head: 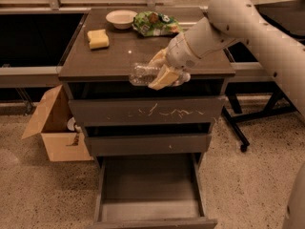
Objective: Place water bottle into bottom drawer
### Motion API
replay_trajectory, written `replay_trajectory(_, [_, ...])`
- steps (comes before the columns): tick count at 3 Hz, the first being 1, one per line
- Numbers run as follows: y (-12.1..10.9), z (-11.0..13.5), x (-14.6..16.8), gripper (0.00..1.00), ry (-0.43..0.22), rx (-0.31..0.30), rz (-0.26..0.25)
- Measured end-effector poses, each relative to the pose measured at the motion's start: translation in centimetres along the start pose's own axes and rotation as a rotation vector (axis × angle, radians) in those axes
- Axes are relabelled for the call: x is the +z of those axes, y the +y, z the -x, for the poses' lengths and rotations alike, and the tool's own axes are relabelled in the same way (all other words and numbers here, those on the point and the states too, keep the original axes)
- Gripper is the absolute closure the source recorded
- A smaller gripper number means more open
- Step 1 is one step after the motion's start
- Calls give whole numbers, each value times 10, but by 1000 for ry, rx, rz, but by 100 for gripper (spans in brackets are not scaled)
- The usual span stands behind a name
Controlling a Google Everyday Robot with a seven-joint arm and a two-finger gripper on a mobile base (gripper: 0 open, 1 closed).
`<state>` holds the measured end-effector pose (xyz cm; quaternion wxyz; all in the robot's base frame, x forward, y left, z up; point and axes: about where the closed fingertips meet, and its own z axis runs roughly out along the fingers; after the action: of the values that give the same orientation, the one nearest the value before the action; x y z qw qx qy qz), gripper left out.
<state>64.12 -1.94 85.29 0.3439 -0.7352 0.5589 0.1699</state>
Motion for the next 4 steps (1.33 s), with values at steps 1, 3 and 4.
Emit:
replay_trajectory(1, [24,16,20,100,-10,18,29])
replay_trajectory(3, [86,8,82,100,-70,101,71])
replay_trajectory(4, [124,-17,133,100,-147,169,125])
